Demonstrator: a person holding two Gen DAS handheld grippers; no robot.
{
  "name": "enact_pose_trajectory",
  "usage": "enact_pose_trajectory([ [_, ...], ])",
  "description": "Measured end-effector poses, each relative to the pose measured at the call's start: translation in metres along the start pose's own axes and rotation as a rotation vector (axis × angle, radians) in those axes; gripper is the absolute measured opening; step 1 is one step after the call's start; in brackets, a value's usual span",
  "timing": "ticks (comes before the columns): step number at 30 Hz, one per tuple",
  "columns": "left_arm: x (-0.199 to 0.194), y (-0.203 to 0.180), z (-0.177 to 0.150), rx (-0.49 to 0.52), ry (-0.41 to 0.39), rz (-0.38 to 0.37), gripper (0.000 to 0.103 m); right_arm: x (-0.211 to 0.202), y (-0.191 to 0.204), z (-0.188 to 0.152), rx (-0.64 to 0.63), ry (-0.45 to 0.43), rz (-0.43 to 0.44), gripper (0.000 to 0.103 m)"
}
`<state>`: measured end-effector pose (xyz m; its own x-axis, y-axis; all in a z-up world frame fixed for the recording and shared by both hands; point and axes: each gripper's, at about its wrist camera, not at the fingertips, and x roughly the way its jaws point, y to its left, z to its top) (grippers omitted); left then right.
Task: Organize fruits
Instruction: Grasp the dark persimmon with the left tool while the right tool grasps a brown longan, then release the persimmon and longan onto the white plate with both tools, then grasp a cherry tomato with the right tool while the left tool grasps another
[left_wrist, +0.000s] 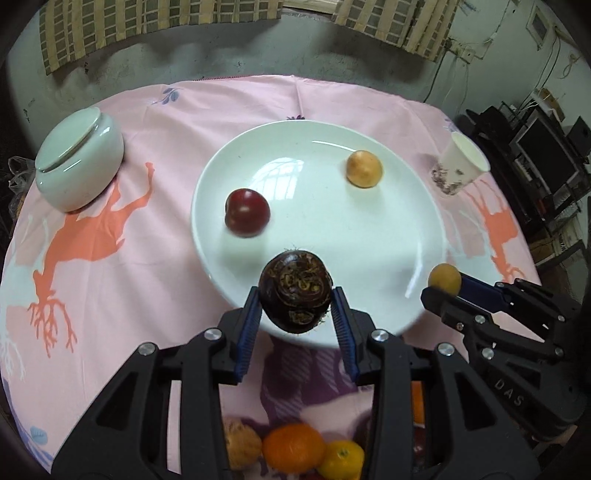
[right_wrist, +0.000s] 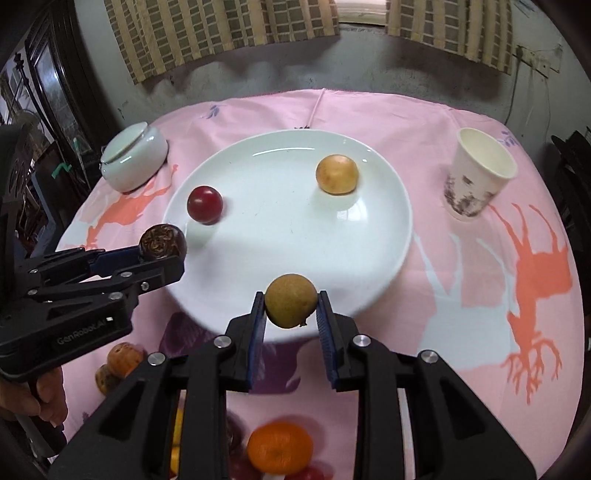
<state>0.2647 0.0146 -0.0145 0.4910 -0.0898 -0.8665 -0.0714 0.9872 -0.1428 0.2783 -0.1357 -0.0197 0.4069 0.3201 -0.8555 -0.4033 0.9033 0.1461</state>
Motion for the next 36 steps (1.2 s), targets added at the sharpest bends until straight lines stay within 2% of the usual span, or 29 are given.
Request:
enact_pose_trajectory([
  [2, 0.007, 0.002, 0.004, -0.008, 0.001, 0.026, 0.040, 0.008, 0.000, 0.004, 0.003, -0.003, -0.008, 0.031],
  [6, 0.001, 0.011, 0.004, -0.053, -0.035, 0.040, 0.064, 0.008, -0.006, 0.002, 0.031, -0.009, -0.007, 0.031],
  [8, -0.006, 0.014, 0.000, -0.057, -0.042, 0.045, 0.066, 0.003, -0.011, -0.005, 0.045, -0.001, -0.004, 0.031],
  [10, -0.015, 0.018, -0.009, -0.058, -0.039, 0.050, 0.067, -0.007, -0.015, -0.016, 0.065, 0.003, 0.015, 0.031],
  [15, -0.040, 0.032, -0.053, -0.092, -0.016, 0.084, 0.080, -0.036, -0.028, -0.067, 0.104, 0.039, 0.010, 0.031],
  [21, -0.057, 0.045, -0.122, -0.148, 0.088, 0.112, 0.080, -0.068, -0.033, -0.140, 0.190, 0.108, 0.016, 0.032],
  [26, -0.070, 0.052, -0.169, -0.175, 0.146, 0.132, 0.081, -0.079, -0.022, -0.183, 0.196, 0.175, 0.011, 0.033],
  [28, -0.074, 0.054, -0.181, -0.182, 0.164, 0.138, 0.080, -0.081, -0.019, -0.192, 0.204, 0.185, 0.008, 0.047],
  [29, -0.077, 0.054, -0.185, -0.185, 0.171, 0.136, 0.080, -0.085, -0.017, -0.195, 0.220, 0.174, 0.009, 0.060],
  [36, -0.094, 0.050, -0.197, -0.177, 0.161, 0.129, 0.081, -0.097, 0.006, -0.205, 0.187, 0.156, 0.035, 0.061],
])
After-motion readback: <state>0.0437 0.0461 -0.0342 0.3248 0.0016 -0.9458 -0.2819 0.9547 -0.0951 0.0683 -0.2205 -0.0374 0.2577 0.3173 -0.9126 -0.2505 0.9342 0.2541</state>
